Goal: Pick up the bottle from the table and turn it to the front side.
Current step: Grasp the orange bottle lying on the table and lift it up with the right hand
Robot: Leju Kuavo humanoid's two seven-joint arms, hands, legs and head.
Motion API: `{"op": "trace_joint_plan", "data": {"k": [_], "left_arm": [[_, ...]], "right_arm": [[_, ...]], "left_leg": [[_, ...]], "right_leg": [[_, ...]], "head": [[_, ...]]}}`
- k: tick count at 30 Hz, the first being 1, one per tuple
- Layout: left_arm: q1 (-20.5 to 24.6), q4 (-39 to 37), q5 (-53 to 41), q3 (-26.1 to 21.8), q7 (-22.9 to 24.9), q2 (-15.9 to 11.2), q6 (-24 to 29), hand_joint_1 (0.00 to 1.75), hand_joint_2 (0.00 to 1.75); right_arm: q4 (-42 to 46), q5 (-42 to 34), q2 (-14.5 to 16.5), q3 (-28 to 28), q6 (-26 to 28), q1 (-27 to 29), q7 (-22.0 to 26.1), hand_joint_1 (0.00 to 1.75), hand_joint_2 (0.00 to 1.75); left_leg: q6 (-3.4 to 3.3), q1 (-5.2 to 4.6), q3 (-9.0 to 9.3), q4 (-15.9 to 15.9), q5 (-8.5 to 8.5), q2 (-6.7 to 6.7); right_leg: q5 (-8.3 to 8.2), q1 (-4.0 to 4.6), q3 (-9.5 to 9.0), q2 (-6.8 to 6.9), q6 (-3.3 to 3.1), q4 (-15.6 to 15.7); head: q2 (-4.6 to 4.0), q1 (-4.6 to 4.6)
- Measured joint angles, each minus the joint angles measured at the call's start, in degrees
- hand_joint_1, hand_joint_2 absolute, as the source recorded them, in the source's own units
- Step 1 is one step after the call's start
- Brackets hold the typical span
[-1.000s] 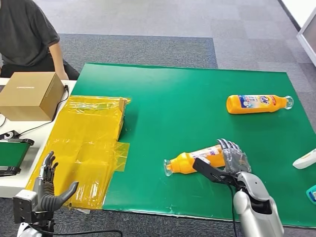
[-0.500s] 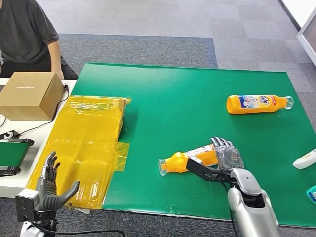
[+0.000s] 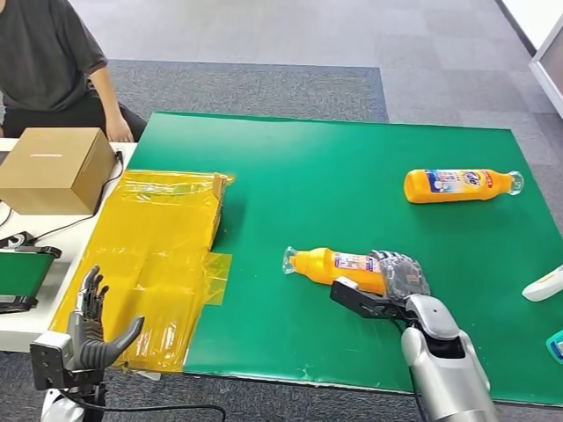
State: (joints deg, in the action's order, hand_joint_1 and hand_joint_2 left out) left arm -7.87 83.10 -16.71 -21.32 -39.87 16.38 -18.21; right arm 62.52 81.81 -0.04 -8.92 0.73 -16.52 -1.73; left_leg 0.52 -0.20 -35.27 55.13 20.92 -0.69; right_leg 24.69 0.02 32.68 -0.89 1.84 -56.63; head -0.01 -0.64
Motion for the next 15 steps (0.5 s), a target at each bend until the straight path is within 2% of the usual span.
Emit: {"op": "trace_joint_plan", "data": {"k": [5, 10, 15], "left_arm": [[-0.19, -0.02, -0.24, -0.31, 0.03, 0.39, -2.28, 0.0, 1.75], [-0.23, -0.02, 0.92, -0.28, 1.11, 0.91, -7.96, 0.0, 1.75], [0.25, -0.82, 4.16, 1.94, 2.53, 0.7, -12.55, 0.0, 1.75]], "right_arm": [[6.02, -4.01, 1.3, 0.3, 2.48, 3.98, 2.34, 1.75, 1.75], [15.61, -13.51, 6.17, 0.52, 2.2, 7.61, 6.18, 1.75, 1.75], [18.82, -21.57, 10.54, -0.73, 2.35, 8.39, 10.79, 1.75, 1.75]], "left_leg": [[0.01, -0.01, -0.07, 0.0, 0.0, -0.01], [0.05, 0.02, -0.1, -0.01, -0.02, 0.0], [0.05, 0.02, -0.1, -0.01, -0.02, 0.01]], "right_leg": [[0.0, 0.0, 0.04, 0.0, 0.0, 0.0], [0.05, 0.03, 0.14, -0.01, -0.06, -0.01], [0.06, 0.03, 0.14, -0.01, -0.08, -0.01]], "head": [[0.0, 0.01], [-0.01, 0.0], [-0.01, 0.0]]}}
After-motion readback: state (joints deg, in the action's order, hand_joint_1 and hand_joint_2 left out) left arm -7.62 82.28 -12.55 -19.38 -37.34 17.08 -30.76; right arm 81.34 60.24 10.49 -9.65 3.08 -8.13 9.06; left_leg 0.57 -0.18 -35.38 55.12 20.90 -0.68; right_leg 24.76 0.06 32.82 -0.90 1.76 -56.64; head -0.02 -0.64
